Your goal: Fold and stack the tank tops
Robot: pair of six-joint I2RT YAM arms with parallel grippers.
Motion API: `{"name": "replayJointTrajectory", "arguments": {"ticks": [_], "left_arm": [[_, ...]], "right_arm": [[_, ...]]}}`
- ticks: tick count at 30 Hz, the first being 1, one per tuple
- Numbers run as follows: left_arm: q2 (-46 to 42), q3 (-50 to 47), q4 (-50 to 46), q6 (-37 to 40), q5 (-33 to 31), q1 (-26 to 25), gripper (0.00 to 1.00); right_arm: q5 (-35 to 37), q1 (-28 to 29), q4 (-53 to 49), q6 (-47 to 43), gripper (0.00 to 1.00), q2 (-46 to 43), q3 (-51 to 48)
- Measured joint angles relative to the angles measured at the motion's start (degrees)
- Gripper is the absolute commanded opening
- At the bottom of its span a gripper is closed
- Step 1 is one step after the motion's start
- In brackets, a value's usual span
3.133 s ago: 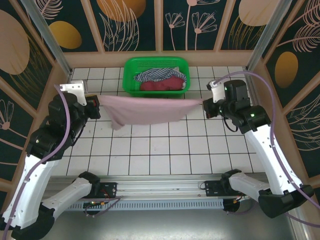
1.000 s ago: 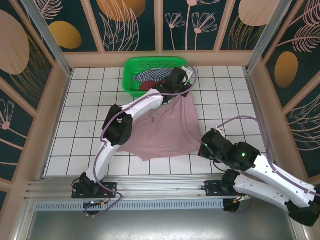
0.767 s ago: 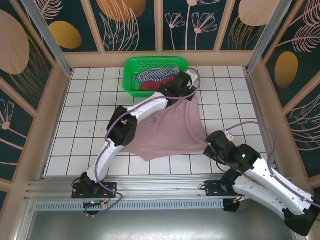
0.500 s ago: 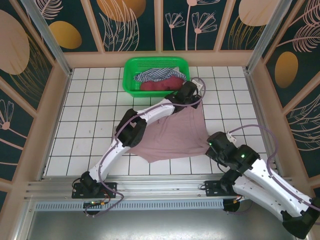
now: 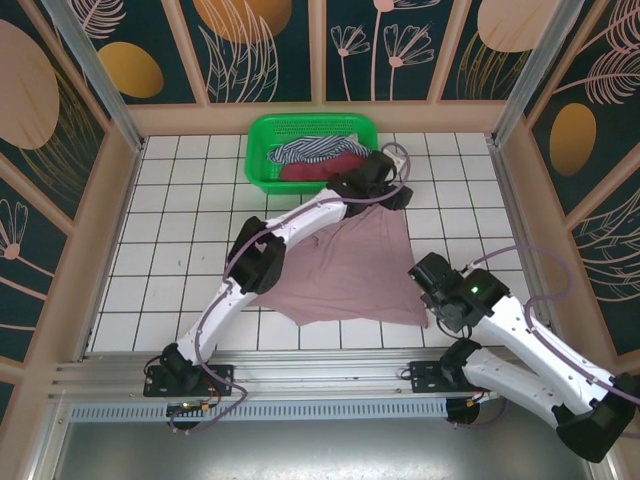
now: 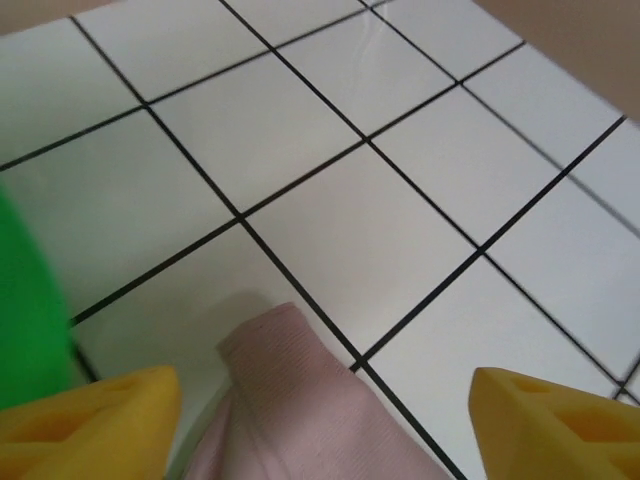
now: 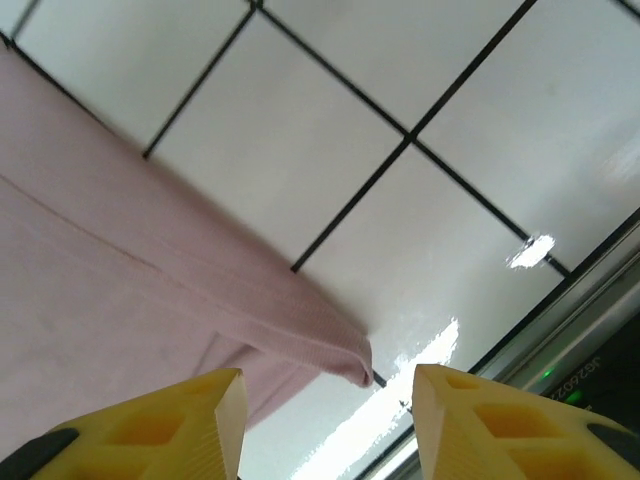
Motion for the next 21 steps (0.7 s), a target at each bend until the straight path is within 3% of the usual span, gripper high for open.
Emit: {"name": "replayJointTrajectory", "arguments": {"ticks": [5, 9, 15, 21], "left_arm": [[-14.9, -9.2, -7.9, -1.4, -0.7, 1.8, 0.80], [-31.1, -25.2, -12.5, -4.6, -3.7, 4.0, 0.80], [-51.0, -51.0, -22.1, -11.7, -7.4, 9.9, 0.79], [-60.9, -68.1, -28.4, -17.0, -9.1, 13.9, 0.76]], "right_arm": [[0.8, -4.8, 8.7, -14.0, 0.52, 0.2, 0.6], [-8.5, -9.7, 27.0, -29.0, 0.44, 2.4, -1.6], [-19.3, -9.9, 46.6, -42.5, 0.49, 17.9, -2.3], [-17.7, -10.1, 53.2, -50.8, 0.55, 31.1, 0.3]]}}
